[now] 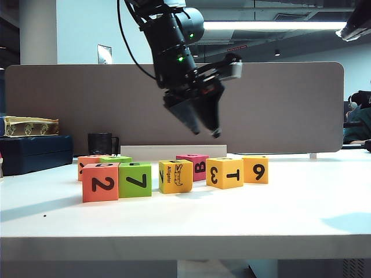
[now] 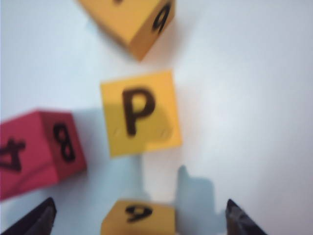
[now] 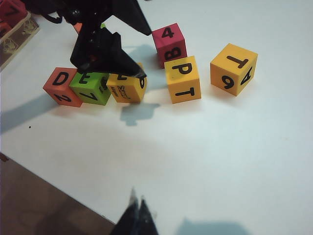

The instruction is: Select the appropriate blocks from the scattered letter blocks on the table and arrange them in a row to spell out "DEEP".

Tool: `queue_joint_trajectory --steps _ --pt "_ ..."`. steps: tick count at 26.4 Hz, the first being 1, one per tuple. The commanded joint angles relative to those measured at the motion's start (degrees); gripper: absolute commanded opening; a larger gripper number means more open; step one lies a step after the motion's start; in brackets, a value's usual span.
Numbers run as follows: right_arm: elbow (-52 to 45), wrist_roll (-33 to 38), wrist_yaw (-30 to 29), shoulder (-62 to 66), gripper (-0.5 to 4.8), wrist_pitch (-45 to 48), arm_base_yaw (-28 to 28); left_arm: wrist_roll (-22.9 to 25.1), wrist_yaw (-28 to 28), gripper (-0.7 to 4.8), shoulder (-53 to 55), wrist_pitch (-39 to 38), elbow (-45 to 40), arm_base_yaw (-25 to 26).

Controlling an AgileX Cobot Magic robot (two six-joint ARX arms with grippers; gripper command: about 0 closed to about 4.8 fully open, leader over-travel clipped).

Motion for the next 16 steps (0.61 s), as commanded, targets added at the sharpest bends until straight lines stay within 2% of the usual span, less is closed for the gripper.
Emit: queue_joint_trajectory --steps 1,5,16 --pt "0.37 -0.15 -0.11 -0.09 -0.06 0.55 0.0 -0.15 2.16 4.39 0.11 5.27 0.17 -0.7" --pt "0.37 -0.15 -0.13 -0.11 -0.06 0.5 0.02 -0.42 2.36 4.39 1.68 9.53 0.15 -1.33" --pt "0.37 -0.15 -0.09 -0.11 -0.06 0.5 0.0 -3.02 3.02 4.34 7.26 12.09 0.17 -1.53"
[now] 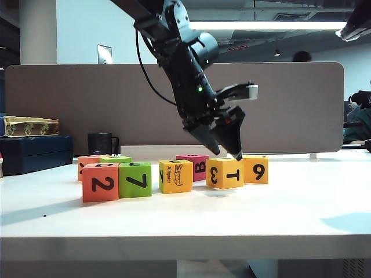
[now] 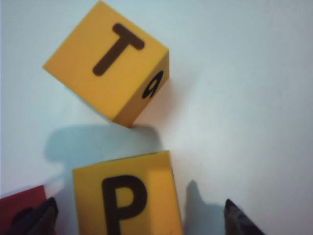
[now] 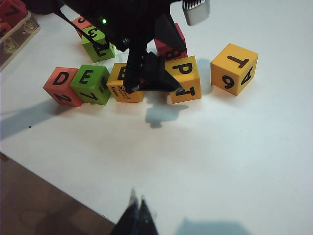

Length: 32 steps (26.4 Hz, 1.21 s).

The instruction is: Select the appropriate blocks from the scattered letter blocks on the table and arrange them in a row to spell out "DEEP".

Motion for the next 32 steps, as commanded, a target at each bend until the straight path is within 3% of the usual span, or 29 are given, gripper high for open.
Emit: queue_joint_trajectory --steps 1,4,7,12,15,20,29,32 --pt "0.37 -0.15 -0.11 -0.13 -0.05 0.52 0.04 -0.98 0.39 4.33 0.87 1.18 0.15 -0.13" --pt "0.37 -0.15 -0.07 -0.13 -0.05 0.52 0.02 -3.76 0.33 4.21 1.4 2.23 0.13 -0.07" --pt "0.37 -0.15 -0.04 -0.13 -0.05 0.52 0.02 -4.04 0.09 2.83 1.4 2.38 0.15 0.02" --pt "0.37 -0.15 -0.09 -0.13 -0.05 0.52 0.02 -9.29 -0.81 2.77 1.4 1.97 0.15 0.07" --pt "0.37 -0.15 -0.09 -0.13 -0.05 0.52 0.02 -15.21 -3.48 2.77 1.36 1.95 0.22 0.04" --pt "0.37 -0.15 -0.09 -0.13 -0.05 0.52 0.02 -29.14 -10.84 2.77 1.25 1.07 1.84 -0.33" --pt "0.37 -0.15 -0.11 -0.13 -0.05 0.52 0.04 -51.41 -9.27 2.77 1.27 -11.69 10.4 -0.55" --pt "0.37 -0.15 -0.11 -0.13 -0.05 0.52 0.04 -54.64 -8.24 2.77 1.29 -13.14 10.25 -0.92"
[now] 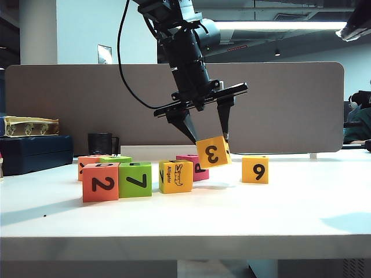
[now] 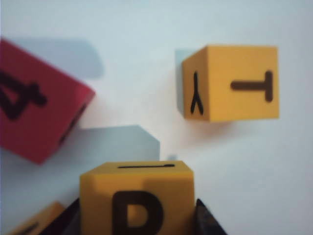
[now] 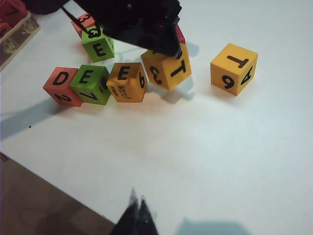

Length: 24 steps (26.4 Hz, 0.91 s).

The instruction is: Select the appropriate blocks from the scattered letter blocks on the table and arrange them in a row to spell out "DEEP".

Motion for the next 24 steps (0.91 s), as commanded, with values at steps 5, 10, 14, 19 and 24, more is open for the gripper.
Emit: queue_joint_trajectory --steps 5,10,14,19,24 --pt "0.37 -0.15 -0.11 -0.13 -0.05 0.55 0.0 -6.91 -0.09 2.76 -0.28 2.84 0.02 -1.29" --pt "0.37 -0.15 -0.11 -0.13 -0.05 0.55 0.0 -10.62 -6.64 2.75 -0.28 2.54 0.02 -2.05" --pt "0.37 -0.15 -0.11 -0.13 -0.05 0.55 0.0 -13.94 -6.64 2.75 -0.28 1.88 -0.09 -2.05" --pt "0.37 -0.15 -0.11 -0.13 -0.05 0.52 0.0 -17.05 -7.19 2.75 -0.17 1.36 -1.11 -2.05" --pt "0.37 -0.15 -0.11 -0.13 -0.05 0.52 0.0 -19.3 -7.26 2.76 -0.17 1.33 -2.8 -2.05"
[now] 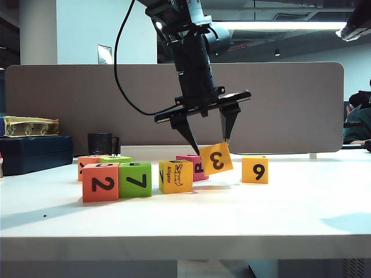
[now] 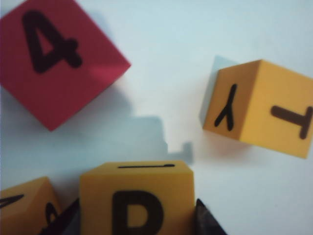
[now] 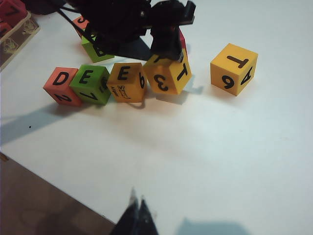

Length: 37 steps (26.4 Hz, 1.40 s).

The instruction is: Select the appropriate blocks from the scattered letter blocks on the table and arrange them in a row to spell out "DEEP".

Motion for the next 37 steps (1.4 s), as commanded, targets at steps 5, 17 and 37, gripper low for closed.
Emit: queue_joint_trajectory --steps 5,17,37 --pt "0.37 -0.15 -0.11 -0.11 -0.05 0.5 0.02 -1.2 -0.98 2.76 -0.2 0.48 -0.7 -0.28" --pt "0.37 -0.15 -0.11 -0.13 -0.05 0.48 0.04 -0.79 -0.46 2.83 0.96 0.76 -0.96 -0.79" --pt "0.37 -0.15 -0.13 -0.15 -0.05 0.46 0.04 1.81 4.61 3.46 1.81 3.13 -0.83 -1.16"
